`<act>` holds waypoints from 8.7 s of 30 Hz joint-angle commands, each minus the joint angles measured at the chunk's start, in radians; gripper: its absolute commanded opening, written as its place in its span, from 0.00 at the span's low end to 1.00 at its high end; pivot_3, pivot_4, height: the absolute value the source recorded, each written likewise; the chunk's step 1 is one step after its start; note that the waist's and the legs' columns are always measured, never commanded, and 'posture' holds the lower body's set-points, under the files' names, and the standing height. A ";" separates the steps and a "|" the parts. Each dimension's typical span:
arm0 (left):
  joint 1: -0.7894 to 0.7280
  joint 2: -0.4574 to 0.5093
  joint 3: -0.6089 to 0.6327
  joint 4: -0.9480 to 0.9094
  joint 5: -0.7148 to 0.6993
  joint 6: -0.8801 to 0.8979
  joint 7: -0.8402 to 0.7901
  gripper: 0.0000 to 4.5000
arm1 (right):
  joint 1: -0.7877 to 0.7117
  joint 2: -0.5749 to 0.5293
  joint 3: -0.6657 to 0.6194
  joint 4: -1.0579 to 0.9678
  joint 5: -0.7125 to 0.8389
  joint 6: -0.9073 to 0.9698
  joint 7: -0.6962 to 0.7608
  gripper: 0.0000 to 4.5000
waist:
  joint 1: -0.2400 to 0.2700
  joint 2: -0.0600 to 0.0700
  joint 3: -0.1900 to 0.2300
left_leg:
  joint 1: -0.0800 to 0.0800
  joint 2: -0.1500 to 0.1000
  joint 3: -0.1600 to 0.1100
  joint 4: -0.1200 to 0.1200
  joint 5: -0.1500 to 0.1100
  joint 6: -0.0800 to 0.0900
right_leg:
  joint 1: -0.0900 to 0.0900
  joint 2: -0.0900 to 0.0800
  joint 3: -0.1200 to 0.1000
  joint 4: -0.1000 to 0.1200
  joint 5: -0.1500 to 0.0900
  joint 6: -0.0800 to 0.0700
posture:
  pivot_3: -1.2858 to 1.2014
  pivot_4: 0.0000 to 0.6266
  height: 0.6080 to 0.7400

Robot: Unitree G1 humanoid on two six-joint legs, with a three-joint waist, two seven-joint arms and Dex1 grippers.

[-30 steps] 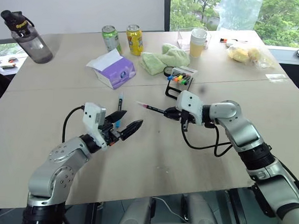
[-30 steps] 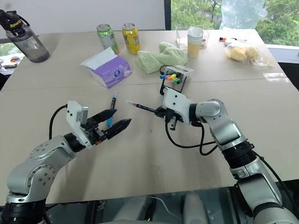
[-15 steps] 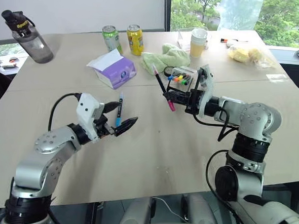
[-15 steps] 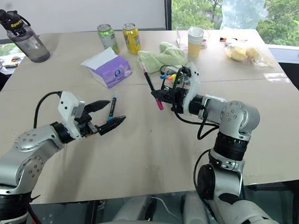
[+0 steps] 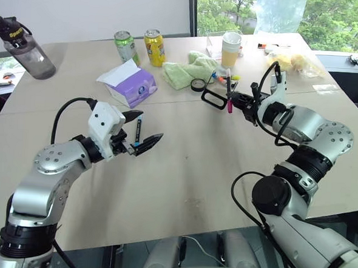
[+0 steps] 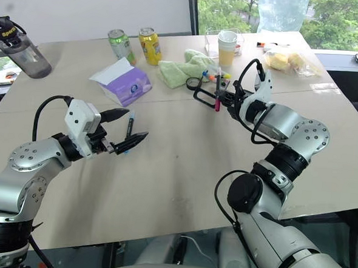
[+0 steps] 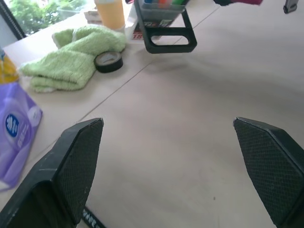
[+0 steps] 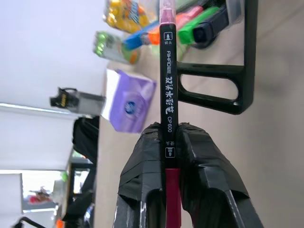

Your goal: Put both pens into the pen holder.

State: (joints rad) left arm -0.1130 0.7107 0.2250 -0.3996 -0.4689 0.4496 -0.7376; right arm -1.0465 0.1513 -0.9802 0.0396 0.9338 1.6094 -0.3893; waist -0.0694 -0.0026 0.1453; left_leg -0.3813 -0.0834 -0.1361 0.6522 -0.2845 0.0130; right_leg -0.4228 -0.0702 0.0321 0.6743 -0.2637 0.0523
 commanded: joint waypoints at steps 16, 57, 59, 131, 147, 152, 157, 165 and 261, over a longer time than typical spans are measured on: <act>-0.049 0.021 0.015 0.050 0.023 -0.041 -0.030 1.00 | 0.204 0.153 0.372 -0.020 0.839 -0.267 -0.657 0.00 | -0.008 -0.001 -0.001 | 0.000 0.001 0.004 0.000 0.000 0.000 | -0.004 0.001 0.005 0.004 0.000 0.000 | 0.52 0.24 1.00; -0.038 0.016 0.074 -0.013 -0.209 0.134 -0.066 1.00 | 0.292 -0.011 0.698 -0.115 1.038 -0.757 -0.755 0.00 | -0.027 -0.001 0.000 | 0.000 0.003 0.006 0.000 0.000 0.001 | -0.005 0.004 0.007 0.004 0.000 0.000 | 0.52 0.24 1.00; -0.033 0.025 0.088 -0.026 -0.259 0.173 -0.077 1.00 | 0.288 -0.007 0.692 -0.111 1.038 -0.767 -0.759 0.00 | -0.027 -0.001 0.000 | 0.000 0.003 0.006 0.000 0.000 0.000 | -0.005 0.004 0.007 0.004 0.000 0.000 | 0.52 0.24 1.00; 0.013 -0.024 0.072 0.041 -0.160 0.170 0.093 1.00 | 0.237 -0.732 1.150 -0.266 0.215 -0.610 0.711 0.99 | -0.009 -0.001 -0.001 | -0.001 0.004 0.010 0.001 -0.001 0.002 | -0.006 0.006 0.006 0.003 0.000 0.001 | 0.52 0.24 1.00; -0.167 -0.143 -0.027 0.232 0.002 0.416 0.413 1.00 | 0.464 -0.899 1.227 -0.303 -0.357 -1.103 1.308 0.99 | 0.034 -0.007 0.000 | -0.002 0.004 0.010 0.004 -0.001 0.002 | -0.006 0.004 0.007 0.003 0.000 0.001 | 0.52 0.24 1.00; -0.214 -0.210 -0.004 0.299 0.039 0.530 0.540 1.00 | 0.484 -0.889 1.202 -0.319 -0.378 -1.094 1.315 0.99 | 0.041 -0.007 0.000 | -0.003 0.003 0.007 0.006 -0.001 0.002 | -0.005 0.003 0.007 0.004 0.000 0.001 | 0.52 0.24 1.00; -0.184 -0.234 -0.050 0.304 0.056 0.584 0.548 0.89 | 0.499 -0.876 1.188 -0.321 -0.406 -1.099 1.324 1.00 | 0.037 -0.007 -0.001 | 0.004 0.003 0.006 0.007 -0.001 0.001 | 0.002 0.004 0.007 0.004 0.000 0.001 | 0.52 0.24 1.00; -0.197 -0.224 -0.048 0.326 0.099 0.584 0.539 0.11 | 0.521 -0.866 1.172 -0.319 -0.439 -1.110 1.346 1.00 | 0.037 -0.007 -0.001 | 0.003 0.002 0.006 0.007 -0.001 0.001 | 0.002 0.003 0.007 0.003 0.000 0.001 | 0.52 0.24 1.00; -0.182 -0.067 -0.075 -0.035 -0.109 0.204 0.144 0.98 | 0.228 -0.621 1.247 0.115 -1.035 -1.864 1.140 0.01 | 0.031 -0.007 0.001 | -0.002 0.001 0.000 0.010 -0.001 0.001 | 0.001 0.001 -0.004 0.001 0.000 0.001 | 0.52 0.24 1.00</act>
State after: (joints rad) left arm -0.2864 0.6338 0.1189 -0.4099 -0.5788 0.6645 -0.5937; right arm -0.7936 -0.4699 0.2773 0.1251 -0.0844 -0.2032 0.7697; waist -0.0382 -0.0093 0.1462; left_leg -0.3836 -0.0828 -0.1359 0.6625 -0.2858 0.0142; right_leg -0.4221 -0.0689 0.0278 0.6756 -0.2639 0.0530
